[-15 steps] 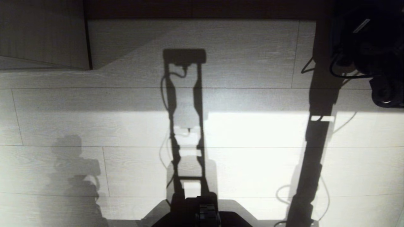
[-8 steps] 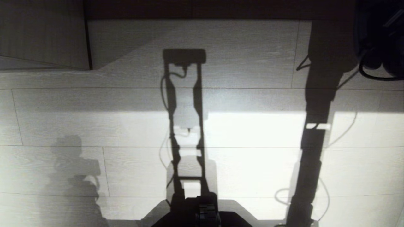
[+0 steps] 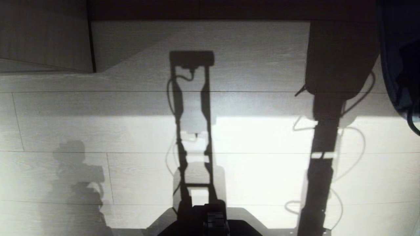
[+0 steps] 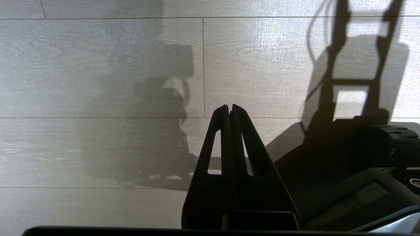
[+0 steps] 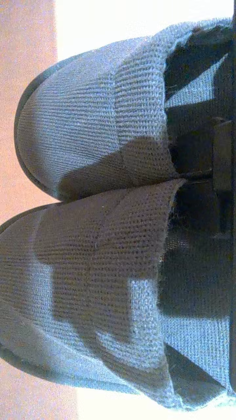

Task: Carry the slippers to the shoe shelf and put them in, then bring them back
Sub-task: Pick up the slippers on the floor, then place the slippers into the shoe cabinet

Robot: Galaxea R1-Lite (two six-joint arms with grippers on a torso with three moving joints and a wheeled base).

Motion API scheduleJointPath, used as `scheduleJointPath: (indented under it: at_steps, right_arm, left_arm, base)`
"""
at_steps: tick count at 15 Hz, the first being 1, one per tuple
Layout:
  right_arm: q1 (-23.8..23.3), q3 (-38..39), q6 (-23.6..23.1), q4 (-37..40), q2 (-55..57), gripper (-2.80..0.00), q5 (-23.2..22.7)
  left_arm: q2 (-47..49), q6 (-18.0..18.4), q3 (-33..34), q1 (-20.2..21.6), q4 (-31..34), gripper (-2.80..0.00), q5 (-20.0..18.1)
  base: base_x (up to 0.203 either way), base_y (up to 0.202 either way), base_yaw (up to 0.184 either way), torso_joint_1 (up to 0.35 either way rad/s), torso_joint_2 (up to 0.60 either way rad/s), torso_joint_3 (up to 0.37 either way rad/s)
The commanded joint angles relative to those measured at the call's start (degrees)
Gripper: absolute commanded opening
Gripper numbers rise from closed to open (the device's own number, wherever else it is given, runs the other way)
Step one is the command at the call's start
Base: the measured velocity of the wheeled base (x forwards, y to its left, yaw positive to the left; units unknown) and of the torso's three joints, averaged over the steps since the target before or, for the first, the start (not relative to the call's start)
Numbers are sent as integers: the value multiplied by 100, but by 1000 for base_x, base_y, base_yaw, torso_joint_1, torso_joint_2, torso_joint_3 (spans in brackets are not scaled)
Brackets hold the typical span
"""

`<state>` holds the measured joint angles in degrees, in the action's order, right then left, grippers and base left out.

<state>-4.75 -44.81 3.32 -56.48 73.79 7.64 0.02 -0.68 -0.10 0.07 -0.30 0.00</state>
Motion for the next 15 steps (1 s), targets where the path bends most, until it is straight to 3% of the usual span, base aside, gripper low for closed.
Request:
scheduleJointPath:
  at_steps: [1,9,15]
  right_arm:
    - [86,545,-33,250,-752,-280,-40]
    - [220,3059,-289,2277,-4425,-280,-300]
    - [527,4256,-569,3303,-6040,-280,-295]
  left_arm:
    - [-2,-2,1,1,-5,-280,0]
    - [-2,-2,1,1,-5,-280,0]
    - [-2,-2,1,1,-5,-280,0]
  base:
    - [0,0,0,0,0,0]
    - [0,0,0,0,0,0]
    - [0,0,0,0,0,0]
